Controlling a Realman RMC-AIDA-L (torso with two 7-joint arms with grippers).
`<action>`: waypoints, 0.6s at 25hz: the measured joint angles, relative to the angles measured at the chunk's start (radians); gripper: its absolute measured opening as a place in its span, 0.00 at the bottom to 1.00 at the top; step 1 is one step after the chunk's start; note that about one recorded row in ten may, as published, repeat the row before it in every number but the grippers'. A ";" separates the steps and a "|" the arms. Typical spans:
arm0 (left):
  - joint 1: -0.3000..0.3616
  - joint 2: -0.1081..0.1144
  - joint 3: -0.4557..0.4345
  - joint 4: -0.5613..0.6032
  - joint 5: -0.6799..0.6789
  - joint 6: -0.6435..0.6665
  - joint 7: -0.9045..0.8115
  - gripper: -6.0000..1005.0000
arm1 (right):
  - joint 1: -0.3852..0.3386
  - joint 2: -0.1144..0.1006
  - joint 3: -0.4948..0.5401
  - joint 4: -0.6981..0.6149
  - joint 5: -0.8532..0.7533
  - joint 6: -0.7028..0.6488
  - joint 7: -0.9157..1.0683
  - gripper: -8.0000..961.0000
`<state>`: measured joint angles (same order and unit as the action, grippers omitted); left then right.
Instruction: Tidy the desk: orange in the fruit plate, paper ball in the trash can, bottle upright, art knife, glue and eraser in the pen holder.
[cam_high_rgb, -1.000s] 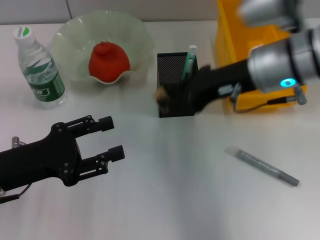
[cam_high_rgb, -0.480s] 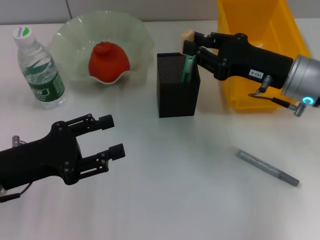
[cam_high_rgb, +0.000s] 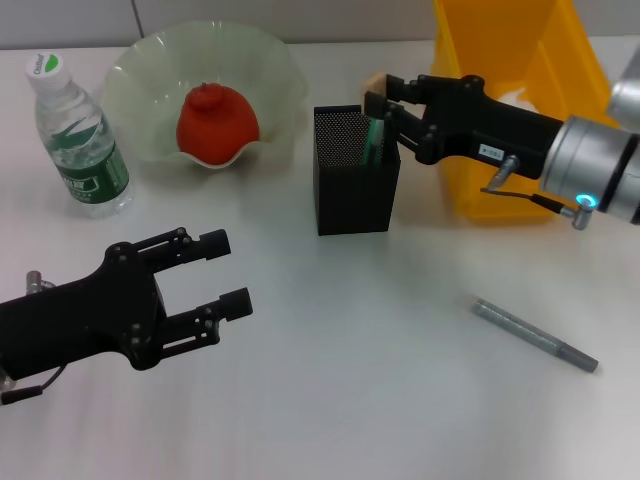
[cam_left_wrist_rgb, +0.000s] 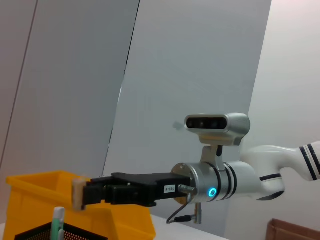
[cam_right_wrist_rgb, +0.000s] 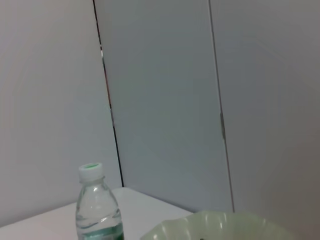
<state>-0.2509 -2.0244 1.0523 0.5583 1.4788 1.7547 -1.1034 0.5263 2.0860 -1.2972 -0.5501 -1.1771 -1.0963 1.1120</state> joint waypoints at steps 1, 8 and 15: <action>0.000 0.000 0.000 0.000 0.000 0.000 0.000 0.70 | 0.008 0.000 -0.001 0.008 -0.002 0.002 0.000 0.27; -0.001 0.000 0.000 0.000 0.000 0.000 0.000 0.70 | 0.026 -0.002 -0.004 0.030 -0.004 0.004 -0.001 0.27; 0.000 0.000 0.000 0.000 0.000 -0.002 0.001 0.70 | 0.023 -0.003 -0.004 0.031 -0.004 0.004 -0.002 0.35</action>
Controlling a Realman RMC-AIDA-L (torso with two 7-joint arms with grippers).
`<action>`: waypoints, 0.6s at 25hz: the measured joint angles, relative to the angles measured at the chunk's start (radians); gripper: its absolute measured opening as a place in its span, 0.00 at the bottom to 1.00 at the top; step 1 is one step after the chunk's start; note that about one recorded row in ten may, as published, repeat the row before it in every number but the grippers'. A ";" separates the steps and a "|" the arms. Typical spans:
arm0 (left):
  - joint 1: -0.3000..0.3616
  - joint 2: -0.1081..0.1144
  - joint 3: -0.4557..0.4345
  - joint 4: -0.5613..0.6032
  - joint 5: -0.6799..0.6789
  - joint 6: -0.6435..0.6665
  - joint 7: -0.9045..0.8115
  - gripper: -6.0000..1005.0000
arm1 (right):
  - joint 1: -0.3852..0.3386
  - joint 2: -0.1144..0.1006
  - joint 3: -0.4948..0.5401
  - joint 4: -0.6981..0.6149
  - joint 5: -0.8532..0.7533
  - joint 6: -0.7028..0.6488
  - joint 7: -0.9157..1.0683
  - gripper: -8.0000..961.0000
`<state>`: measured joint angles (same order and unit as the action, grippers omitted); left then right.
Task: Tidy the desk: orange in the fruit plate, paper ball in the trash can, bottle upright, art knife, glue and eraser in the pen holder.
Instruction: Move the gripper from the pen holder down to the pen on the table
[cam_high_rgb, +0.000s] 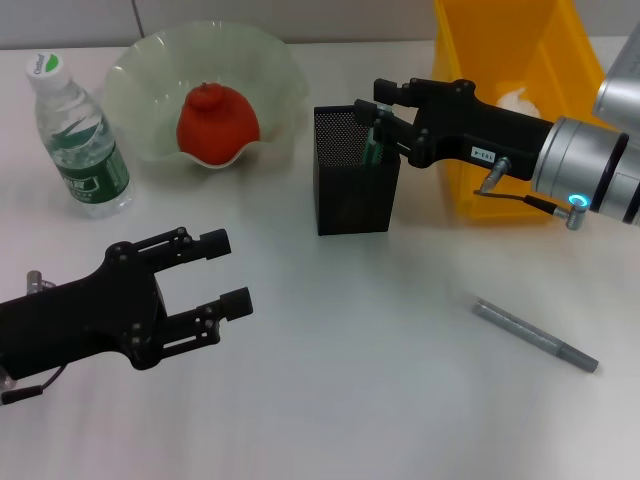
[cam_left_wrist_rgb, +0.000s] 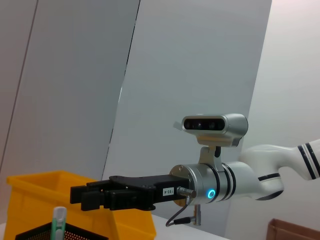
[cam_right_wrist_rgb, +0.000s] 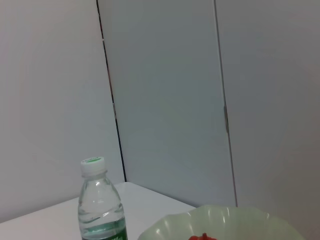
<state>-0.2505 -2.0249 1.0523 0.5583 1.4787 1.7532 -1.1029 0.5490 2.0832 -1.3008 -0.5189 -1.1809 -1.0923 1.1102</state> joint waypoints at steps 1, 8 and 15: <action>0.001 0.000 0.000 0.000 0.000 0.000 0.000 0.70 | -0.001 0.000 0.000 0.000 0.000 -0.002 0.000 0.36; 0.003 0.000 0.000 0.000 0.000 0.000 0.000 0.70 | -0.062 -0.011 0.007 -0.148 -0.073 -0.137 0.152 0.37; 0.007 0.000 0.000 0.000 -0.001 0.008 0.000 0.70 | -0.117 -0.022 0.106 -0.645 -0.571 -0.339 0.754 0.37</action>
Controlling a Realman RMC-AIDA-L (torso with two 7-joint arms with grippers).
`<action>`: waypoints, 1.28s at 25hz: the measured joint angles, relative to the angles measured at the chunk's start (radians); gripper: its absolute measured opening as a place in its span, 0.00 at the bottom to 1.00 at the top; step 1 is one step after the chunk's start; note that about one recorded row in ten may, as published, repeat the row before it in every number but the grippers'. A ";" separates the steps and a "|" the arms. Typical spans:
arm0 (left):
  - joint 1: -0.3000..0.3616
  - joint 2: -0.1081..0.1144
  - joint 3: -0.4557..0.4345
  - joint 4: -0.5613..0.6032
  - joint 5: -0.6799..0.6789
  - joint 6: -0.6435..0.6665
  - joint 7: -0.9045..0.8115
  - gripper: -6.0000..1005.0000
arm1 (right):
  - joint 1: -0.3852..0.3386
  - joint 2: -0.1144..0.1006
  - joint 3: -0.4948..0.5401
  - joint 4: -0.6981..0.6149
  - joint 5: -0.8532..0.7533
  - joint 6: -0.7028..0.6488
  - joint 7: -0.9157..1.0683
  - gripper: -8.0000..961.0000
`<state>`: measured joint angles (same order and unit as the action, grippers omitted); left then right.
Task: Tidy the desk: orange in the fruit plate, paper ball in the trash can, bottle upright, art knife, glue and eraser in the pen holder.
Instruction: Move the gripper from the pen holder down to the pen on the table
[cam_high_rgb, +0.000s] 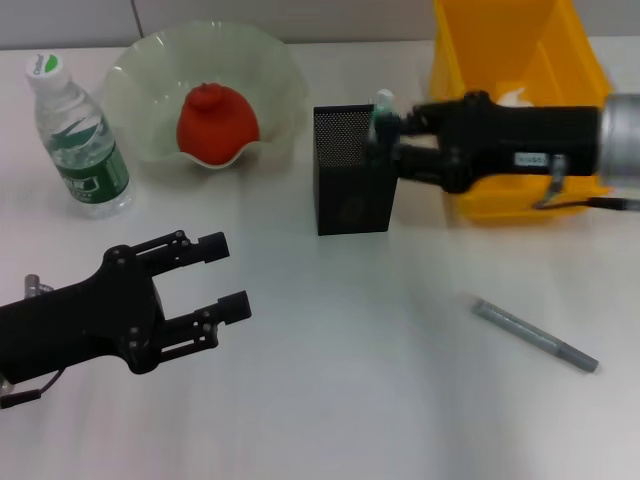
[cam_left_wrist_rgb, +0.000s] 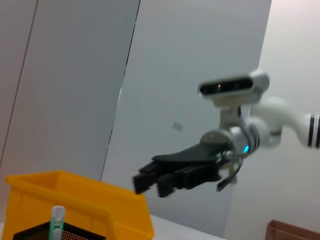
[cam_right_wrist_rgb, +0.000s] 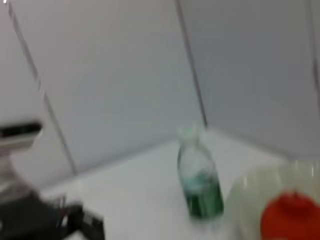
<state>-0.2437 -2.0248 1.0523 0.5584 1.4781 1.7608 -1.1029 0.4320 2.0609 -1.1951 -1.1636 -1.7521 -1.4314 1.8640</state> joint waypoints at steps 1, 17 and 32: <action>0.000 0.000 0.000 0.000 0.000 0.000 0.000 0.70 | 0.000 0.000 0.000 0.000 0.000 0.000 0.000 0.37; -0.008 0.000 0.000 0.000 0.001 0.001 0.000 0.70 | 0.340 0.017 -0.028 -0.328 -0.856 -0.555 0.628 0.38; -0.016 -0.002 -0.001 0.002 0.001 -0.006 0.000 0.70 | 0.361 0.022 -0.220 -0.119 -0.980 -0.467 0.713 0.46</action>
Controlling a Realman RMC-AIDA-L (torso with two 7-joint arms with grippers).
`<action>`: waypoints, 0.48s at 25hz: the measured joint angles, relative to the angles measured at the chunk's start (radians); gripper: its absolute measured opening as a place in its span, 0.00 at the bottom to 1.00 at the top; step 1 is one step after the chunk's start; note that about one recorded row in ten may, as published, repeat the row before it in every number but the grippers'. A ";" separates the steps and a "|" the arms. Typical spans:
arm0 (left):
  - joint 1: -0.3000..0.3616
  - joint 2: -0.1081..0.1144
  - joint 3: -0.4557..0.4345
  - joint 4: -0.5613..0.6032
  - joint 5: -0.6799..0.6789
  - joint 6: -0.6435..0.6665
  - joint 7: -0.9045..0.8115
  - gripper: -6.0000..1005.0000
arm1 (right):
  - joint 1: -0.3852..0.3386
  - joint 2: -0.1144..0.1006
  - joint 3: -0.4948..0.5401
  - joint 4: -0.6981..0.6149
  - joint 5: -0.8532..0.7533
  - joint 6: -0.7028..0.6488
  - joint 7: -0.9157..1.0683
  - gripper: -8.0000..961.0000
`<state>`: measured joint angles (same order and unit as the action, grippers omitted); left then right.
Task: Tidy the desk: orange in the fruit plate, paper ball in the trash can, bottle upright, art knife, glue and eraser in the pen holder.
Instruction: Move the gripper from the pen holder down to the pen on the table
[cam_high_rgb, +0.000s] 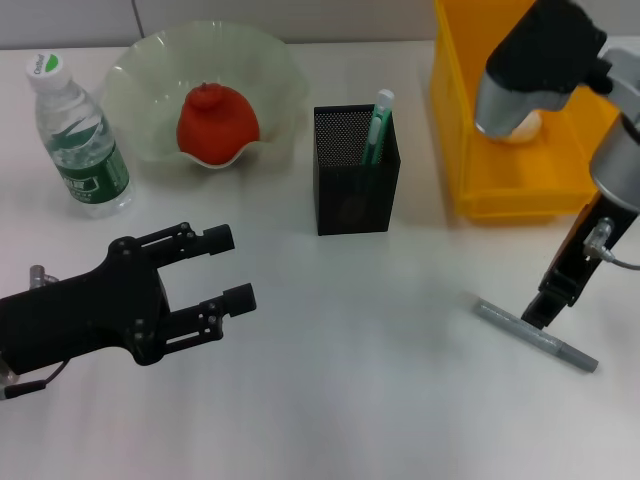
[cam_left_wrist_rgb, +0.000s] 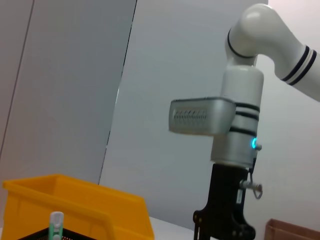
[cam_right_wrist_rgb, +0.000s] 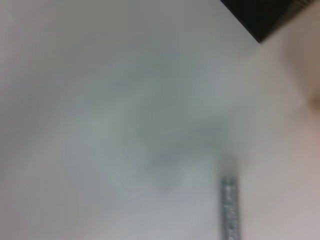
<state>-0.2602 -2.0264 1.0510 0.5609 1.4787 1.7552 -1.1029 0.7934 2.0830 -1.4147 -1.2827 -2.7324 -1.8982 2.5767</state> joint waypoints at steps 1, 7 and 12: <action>-0.001 0.000 0.000 0.000 0.000 -0.002 0.000 0.70 | -0.003 0.001 -0.011 0.032 -0.006 0.034 0.002 0.48; -0.002 0.000 0.000 -0.001 0.000 -0.005 0.000 0.70 | -0.003 0.004 -0.047 0.109 0.003 0.112 0.006 0.56; -0.004 0.000 -0.003 -0.001 -0.001 -0.008 0.001 0.70 | 0.001 0.006 -0.102 0.172 0.007 0.174 0.012 0.56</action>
<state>-0.2638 -2.0264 1.0481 0.5598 1.4782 1.7473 -1.1020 0.7945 2.0892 -1.5168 -1.1102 -2.7251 -1.7241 2.5890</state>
